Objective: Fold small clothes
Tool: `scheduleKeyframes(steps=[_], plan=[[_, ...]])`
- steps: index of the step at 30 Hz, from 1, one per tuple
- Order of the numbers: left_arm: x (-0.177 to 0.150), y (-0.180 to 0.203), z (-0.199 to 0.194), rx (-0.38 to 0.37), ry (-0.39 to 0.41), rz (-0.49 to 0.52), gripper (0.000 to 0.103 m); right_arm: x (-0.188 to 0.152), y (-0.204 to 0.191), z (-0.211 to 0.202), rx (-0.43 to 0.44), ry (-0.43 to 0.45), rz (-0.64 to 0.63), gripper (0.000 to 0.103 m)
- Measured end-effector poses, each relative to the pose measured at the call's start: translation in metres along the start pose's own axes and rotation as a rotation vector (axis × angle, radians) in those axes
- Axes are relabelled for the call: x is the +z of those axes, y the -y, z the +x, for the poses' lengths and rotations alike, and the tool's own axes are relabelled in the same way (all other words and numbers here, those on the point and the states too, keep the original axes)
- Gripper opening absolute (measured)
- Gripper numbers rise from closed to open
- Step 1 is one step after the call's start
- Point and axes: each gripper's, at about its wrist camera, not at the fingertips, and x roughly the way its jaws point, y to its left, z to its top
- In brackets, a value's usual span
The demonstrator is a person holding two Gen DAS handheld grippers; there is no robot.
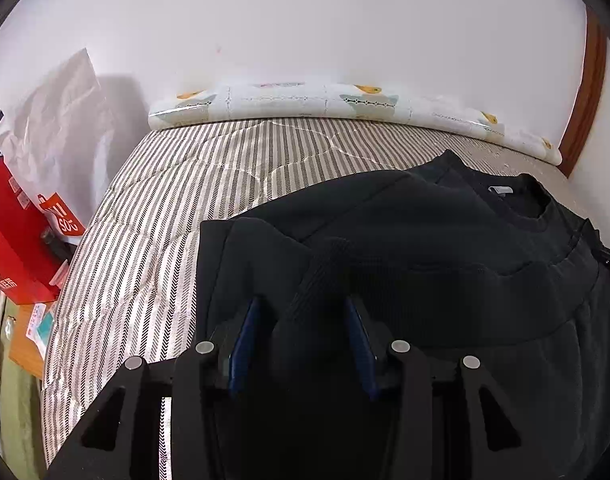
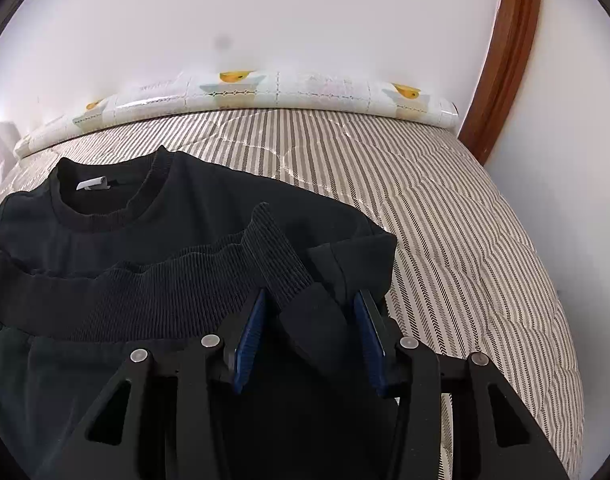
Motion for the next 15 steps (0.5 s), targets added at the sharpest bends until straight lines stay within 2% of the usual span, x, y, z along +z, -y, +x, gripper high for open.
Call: scheduleKeyframes(steps=[3,6,7,8,9,10,11,15], plan=[[0.000,-0.003,0.000,-0.017,-0.001,-0.012,0.042,0.000,0.001,0.000,0.007,0.000,0.006,0.044],[0.002,-0.007,0.002,-0.040,-0.011,-0.030,0.042,0.002,0.010,0.003,0.062,-0.012,0.050,0.044],[0.004,-0.008,0.001,-0.040,-0.011,-0.037,0.039,0.003,0.014,0.004,0.086,-0.017,0.067,0.043],[0.004,-0.007,0.000,-0.038,-0.004,-0.040,0.032,0.005,0.017,0.006,0.112,-0.021,0.086,0.037],[0.004,-0.004,-0.003,-0.035,0.006,-0.033,0.020,0.008,0.019,0.006,0.130,-0.020,0.096,0.033],[0.005,0.000,-0.007,-0.007,0.021,-0.017,0.014,0.009,0.018,0.005,0.133,-0.016,0.095,0.025],[0.005,0.005,-0.014,0.006,0.043,0.010,0.012,0.010,0.018,0.001,0.135,-0.004,0.088,0.019],[0.006,0.004,-0.046,-0.009,0.142,-0.001,0.010,0.010,0.023,-0.034,0.173,0.122,0.068,0.017]])
